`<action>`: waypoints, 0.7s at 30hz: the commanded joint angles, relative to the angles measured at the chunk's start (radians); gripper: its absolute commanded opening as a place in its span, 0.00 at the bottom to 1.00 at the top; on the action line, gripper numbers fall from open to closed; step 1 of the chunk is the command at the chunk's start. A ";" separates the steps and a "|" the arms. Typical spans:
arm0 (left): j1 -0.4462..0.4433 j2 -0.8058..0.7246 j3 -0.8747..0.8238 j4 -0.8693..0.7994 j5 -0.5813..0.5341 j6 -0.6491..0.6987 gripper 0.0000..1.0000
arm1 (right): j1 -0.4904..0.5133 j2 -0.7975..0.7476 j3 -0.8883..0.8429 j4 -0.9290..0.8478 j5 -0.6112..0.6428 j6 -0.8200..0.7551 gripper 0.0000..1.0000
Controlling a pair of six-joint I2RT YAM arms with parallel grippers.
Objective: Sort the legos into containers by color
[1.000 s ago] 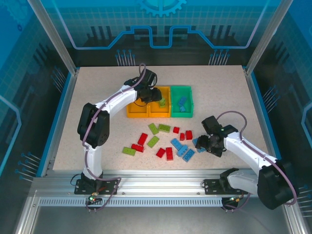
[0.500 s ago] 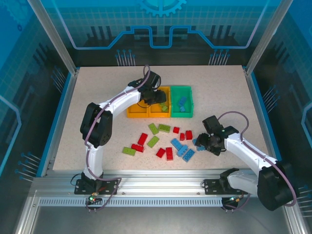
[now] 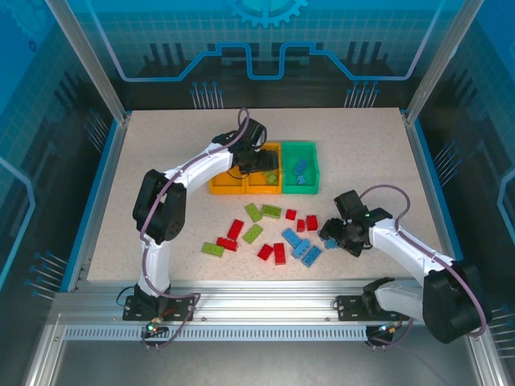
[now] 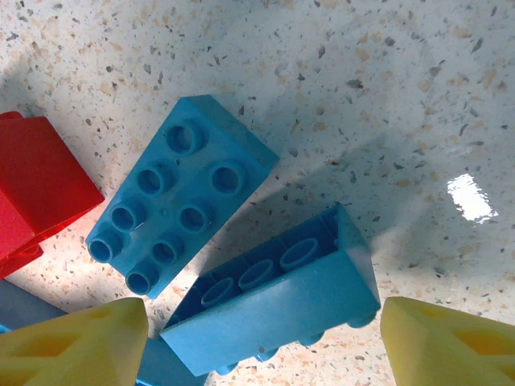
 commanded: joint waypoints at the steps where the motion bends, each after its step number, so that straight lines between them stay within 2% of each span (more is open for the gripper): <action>1: -0.007 -0.019 -0.019 -0.011 -0.002 0.017 0.74 | -0.024 0.023 -0.015 0.030 -0.019 0.022 0.76; 4: -0.008 -0.030 -0.029 -0.005 0.003 0.015 0.75 | -0.036 0.047 -0.030 0.046 -0.020 0.021 0.72; 8: -0.009 -0.043 -0.046 -0.002 0.000 0.017 0.75 | -0.059 0.047 -0.040 0.048 -0.021 0.009 0.61; 13: -0.008 -0.048 -0.058 0.004 0.002 0.014 0.75 | -0.072 0.033 -0.039 0.029 -0.015 -0.010 0.52; 21: -0.009 -0.059 -0.073 0.008 -0.003 0.008 0.75 | -0.077 0.013 -0.019 -0.010 0.011 -0.037 0.27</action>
